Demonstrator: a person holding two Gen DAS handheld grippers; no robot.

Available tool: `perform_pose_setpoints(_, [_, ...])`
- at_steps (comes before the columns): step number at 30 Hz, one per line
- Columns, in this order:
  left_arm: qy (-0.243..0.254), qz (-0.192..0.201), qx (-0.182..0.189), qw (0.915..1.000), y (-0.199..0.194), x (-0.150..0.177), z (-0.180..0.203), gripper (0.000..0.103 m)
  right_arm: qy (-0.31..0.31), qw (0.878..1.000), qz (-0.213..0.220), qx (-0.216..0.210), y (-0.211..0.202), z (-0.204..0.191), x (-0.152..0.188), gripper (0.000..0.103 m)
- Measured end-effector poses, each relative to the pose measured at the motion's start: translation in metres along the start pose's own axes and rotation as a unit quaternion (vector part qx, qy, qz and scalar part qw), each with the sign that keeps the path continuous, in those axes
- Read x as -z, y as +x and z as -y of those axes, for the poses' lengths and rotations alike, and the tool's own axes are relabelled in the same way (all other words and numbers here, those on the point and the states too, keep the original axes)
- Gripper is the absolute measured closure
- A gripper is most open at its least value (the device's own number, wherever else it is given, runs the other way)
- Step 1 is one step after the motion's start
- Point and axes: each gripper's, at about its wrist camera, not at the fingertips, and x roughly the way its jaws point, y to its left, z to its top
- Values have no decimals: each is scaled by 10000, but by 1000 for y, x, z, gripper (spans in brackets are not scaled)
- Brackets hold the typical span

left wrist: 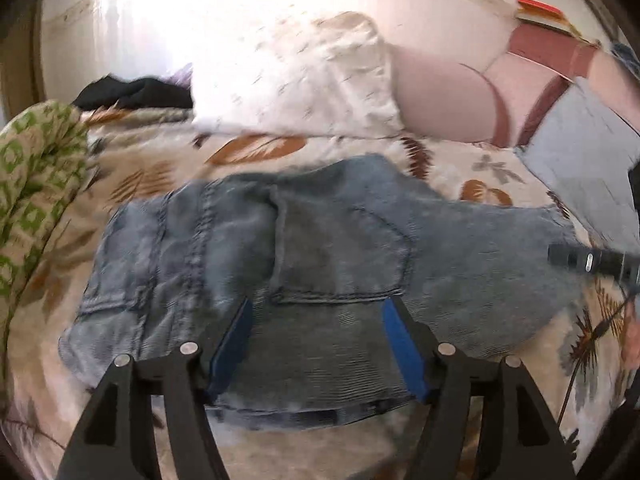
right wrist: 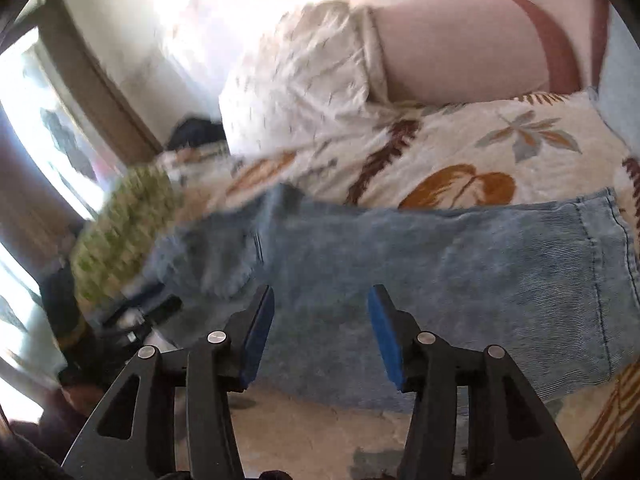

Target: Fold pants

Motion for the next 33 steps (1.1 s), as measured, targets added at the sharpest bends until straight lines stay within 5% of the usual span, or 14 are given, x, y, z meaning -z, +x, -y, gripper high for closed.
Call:
perform_pose_setpoints(4, [169, -331, -650, 9972, 13, 6, -4, 34, -433, 9977, -352, 386, 28, -25, 16, 55])
perform_pose_setpoints(8, [482, -502, -906, 9934, 24, 16, 3, 33, -608, 9925, -898, 563, 59, -33, 36, 55])
perform_pose_setpoints(17, [164, -419, -739, 9962, 15, 14, -3, 34, -1003, 9871, -1008, 740, 62, -36, 46, 53])
perform_pose_setpoints(26, [-124, -194, -70, 9997, 2, 9, 0, 34, -926, 9948, -164, 396, 52, -59, -51, 48])
perform_pose_setpoints(33, [26, -298, 79, 9995, 4, 11, 5, 34, -996, 9918, -764, 230, 135, -72, -129, 46])
